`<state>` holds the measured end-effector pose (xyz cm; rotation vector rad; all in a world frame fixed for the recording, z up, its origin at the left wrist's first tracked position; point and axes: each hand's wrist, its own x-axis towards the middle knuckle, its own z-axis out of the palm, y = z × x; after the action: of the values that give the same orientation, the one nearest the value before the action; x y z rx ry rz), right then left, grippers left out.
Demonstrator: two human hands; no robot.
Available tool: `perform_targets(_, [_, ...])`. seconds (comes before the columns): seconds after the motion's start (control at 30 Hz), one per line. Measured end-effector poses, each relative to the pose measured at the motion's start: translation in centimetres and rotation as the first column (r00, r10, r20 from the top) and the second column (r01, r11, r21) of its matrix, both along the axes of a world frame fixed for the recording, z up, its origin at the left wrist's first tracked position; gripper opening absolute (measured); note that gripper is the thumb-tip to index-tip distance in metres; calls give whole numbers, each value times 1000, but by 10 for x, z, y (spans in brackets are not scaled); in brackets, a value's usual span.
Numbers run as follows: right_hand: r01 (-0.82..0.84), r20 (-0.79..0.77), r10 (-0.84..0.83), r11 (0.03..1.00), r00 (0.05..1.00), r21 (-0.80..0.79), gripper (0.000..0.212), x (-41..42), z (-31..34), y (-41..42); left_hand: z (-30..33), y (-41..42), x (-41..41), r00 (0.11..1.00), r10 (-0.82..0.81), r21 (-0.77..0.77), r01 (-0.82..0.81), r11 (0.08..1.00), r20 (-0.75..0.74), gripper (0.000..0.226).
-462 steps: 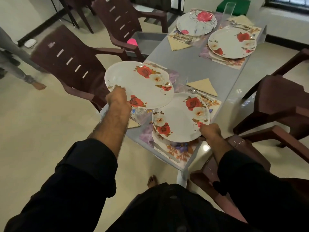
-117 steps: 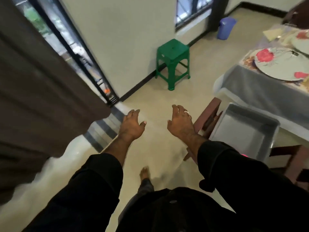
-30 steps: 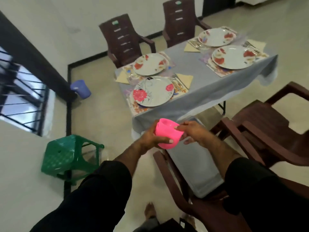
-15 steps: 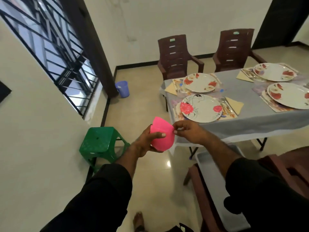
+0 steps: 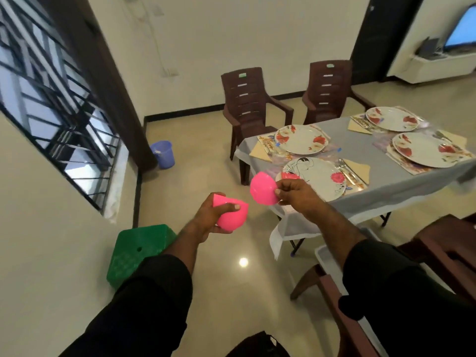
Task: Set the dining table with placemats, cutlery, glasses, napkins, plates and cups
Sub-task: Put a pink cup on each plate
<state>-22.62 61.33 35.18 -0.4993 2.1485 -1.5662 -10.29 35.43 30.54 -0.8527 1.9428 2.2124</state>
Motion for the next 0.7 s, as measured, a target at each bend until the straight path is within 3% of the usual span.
perform_targets(0.1, [106, -66, -99, 987, 993, 122, 23, -21, -10, 10, -3, 8, -41, 997, -83, -2, 83, 997, 6, 64])
perform_targets(0.23, [227, -107, -205, 934, 973, 275, 10, -63, -36, 36, -15, 28, -97, 984, -177, 12, 177, 984, 33, 67])
perform_targets(0.37, [313, -160, -270, 850, 949, 424, 26, -115, -71, 61, -28, 41, -162, 957, -273, -48, 278, 959, 95, 86])
perform_targets(0.47, [329, -221, -248, 789, 943, 519, 27, -163, -99, 76, -39, 43, -223, 946, -304, -81, 314, 946, 111, 79])
perform_targets(0.57, [326, -235, -230, 740, 944, 589, 30, -213, -121, 87, -50, 51, -290, 932, -327, -119, 347, 930, 158, 87])
perform_targets(0.7, [262, -256, -104, 637, 961, 725, 37, -281, -146, 98, -58, 74, -371, 899, -378, -159, 415, 896, 221, 78])
